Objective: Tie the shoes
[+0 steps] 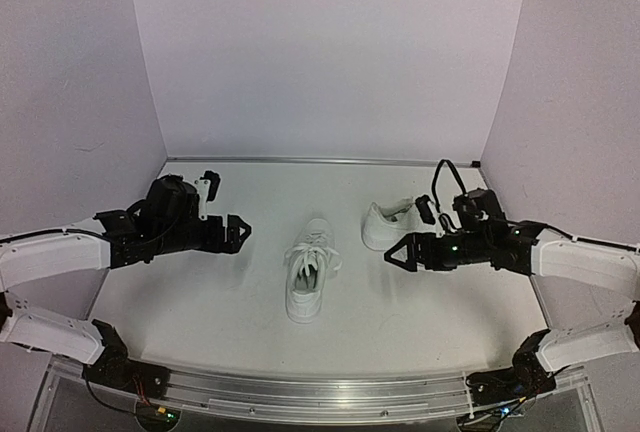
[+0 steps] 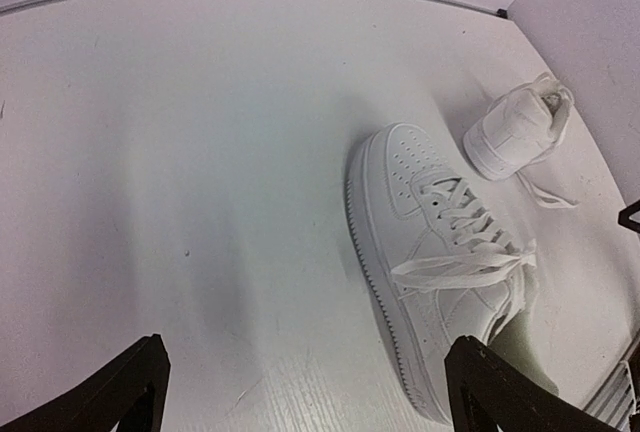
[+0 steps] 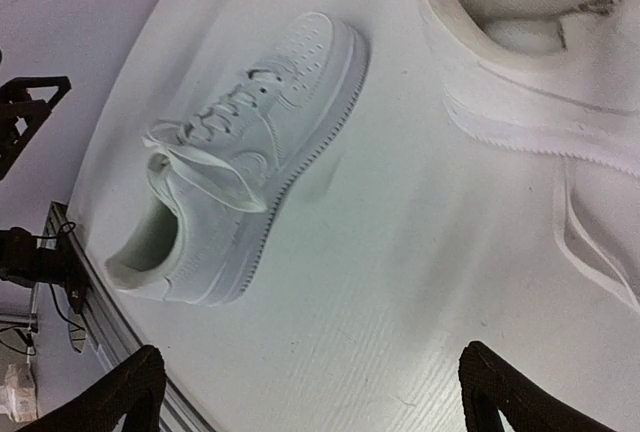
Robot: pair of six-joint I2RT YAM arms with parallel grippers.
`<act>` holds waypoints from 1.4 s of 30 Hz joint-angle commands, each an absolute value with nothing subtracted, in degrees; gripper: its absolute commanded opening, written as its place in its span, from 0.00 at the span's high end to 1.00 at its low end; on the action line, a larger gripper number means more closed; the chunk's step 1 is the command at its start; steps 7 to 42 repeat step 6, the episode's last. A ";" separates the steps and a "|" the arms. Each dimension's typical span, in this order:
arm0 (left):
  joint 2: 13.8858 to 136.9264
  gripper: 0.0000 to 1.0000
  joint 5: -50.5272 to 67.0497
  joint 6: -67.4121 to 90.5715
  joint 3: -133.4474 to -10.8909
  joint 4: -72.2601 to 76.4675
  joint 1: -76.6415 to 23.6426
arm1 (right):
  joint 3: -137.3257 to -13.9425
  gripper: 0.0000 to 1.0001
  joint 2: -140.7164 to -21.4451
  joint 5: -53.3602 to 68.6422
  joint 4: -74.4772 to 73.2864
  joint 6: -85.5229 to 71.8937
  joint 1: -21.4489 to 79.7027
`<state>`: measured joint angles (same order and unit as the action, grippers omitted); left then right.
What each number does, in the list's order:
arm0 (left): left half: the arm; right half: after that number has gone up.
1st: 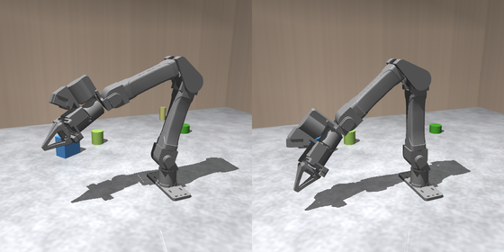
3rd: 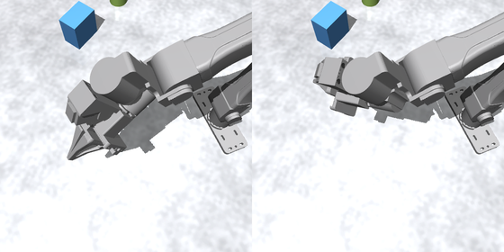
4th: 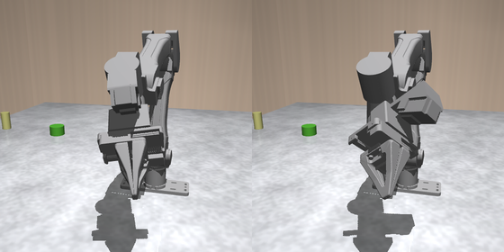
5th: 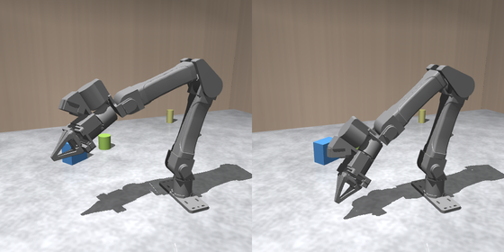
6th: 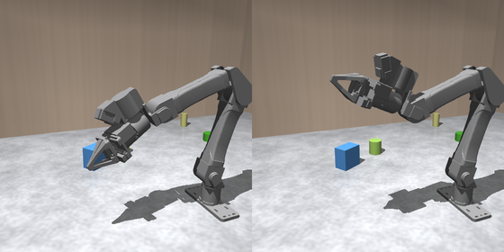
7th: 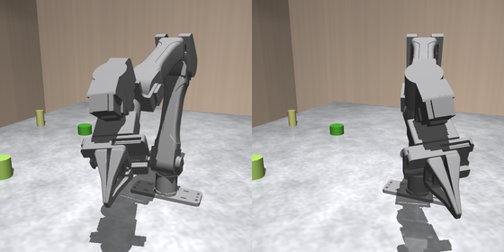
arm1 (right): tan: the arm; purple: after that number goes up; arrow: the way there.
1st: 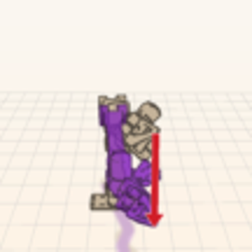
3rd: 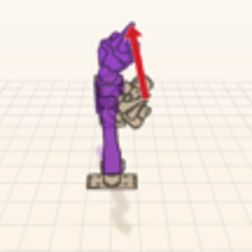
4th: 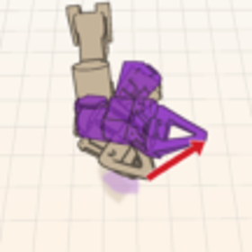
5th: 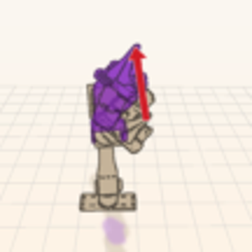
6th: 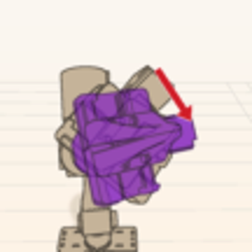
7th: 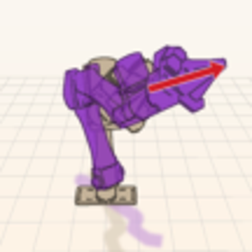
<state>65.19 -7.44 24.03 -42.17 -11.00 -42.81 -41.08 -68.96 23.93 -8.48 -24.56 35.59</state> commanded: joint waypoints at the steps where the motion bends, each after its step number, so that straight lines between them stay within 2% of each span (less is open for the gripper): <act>1: 66.15 0.00 -11.69 28.99 -40.00 -11.43 -42.89 | -36.62 0.02 -64.79 20.26 -5.87 -26.35 35.51; 42: 68.59 0.00 -13.41 29.33 -40.70 -12.21 -42.95 | -35.67 0.02 -65.13 20.21 -5.40 -26.08 35.52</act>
